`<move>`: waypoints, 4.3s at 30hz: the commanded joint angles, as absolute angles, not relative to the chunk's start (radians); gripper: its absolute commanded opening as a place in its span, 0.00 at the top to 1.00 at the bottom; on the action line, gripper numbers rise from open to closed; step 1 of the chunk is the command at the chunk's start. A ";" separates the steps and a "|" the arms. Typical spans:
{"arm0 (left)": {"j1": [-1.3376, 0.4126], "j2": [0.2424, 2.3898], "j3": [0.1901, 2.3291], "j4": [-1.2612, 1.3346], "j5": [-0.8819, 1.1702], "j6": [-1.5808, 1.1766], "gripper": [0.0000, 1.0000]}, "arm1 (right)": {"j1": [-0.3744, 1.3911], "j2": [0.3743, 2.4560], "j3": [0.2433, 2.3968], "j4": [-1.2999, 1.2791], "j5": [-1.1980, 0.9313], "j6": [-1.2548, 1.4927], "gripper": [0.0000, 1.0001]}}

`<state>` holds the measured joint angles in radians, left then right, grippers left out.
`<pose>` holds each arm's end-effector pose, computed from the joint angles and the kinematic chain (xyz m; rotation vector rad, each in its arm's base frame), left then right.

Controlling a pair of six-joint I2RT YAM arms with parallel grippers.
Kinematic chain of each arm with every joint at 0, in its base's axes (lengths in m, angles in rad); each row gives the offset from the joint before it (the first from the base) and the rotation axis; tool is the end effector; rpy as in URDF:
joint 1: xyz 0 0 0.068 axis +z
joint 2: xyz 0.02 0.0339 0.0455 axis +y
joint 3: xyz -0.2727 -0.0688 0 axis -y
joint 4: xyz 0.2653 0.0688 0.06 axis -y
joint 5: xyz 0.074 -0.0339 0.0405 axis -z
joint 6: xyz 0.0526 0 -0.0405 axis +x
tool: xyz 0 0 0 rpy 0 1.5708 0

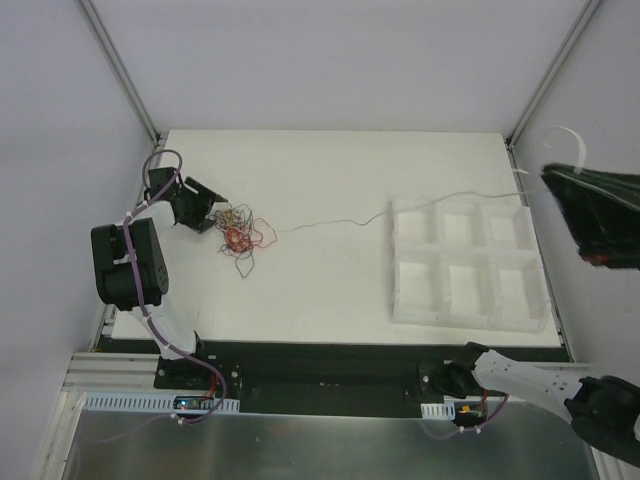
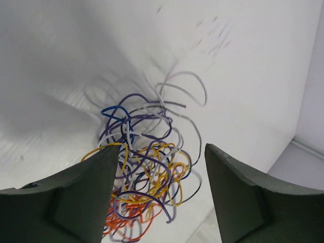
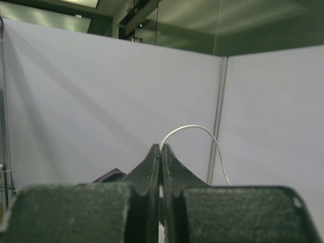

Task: Untangle the cables

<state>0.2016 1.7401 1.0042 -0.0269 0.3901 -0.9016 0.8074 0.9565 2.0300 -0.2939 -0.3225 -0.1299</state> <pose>0.3876 0.0588 0.1639 -1.0820 2.1441 -0.7949 0.0051 0.0294 0.6852 -0.6430 0.5762 0.7636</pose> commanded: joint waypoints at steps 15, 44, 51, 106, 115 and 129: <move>0.152 1.477 1.172 -0.178 0.457 -0.694 0.19 | 0.804 1.144 1.874 -0.274 -0.230 -0.227 1.00; 0.006 1.325 1.169 -0.204 0.489 -0.549 0.17 | 0.776 1.324 1.955 -0.244 -0.184 -0.212 1.00; 0.005 1.321 1.163 -0.193 0.514 -0.568 0.17 | 0.769 1.302 1.709 -0.215 -0.207 -0.167 1.00; 0.008 1.350 1.137 -0.126 0.637 -0.638 0.18 | 0.653 1.936 1.468 -0.405 -0.017 0.130 0.02; 0.009 1.358 1.134 -0.117 0.641 -0.640 0.18 | 0.664 1.996 1.491 -0.261 0.034 -0.053 0.05; 0.023 1.356 1.127 -0.104 0.650 -0.650 0.18 | 0.672 2.069 1.558 -0.179 -0.051 -0.055 0.00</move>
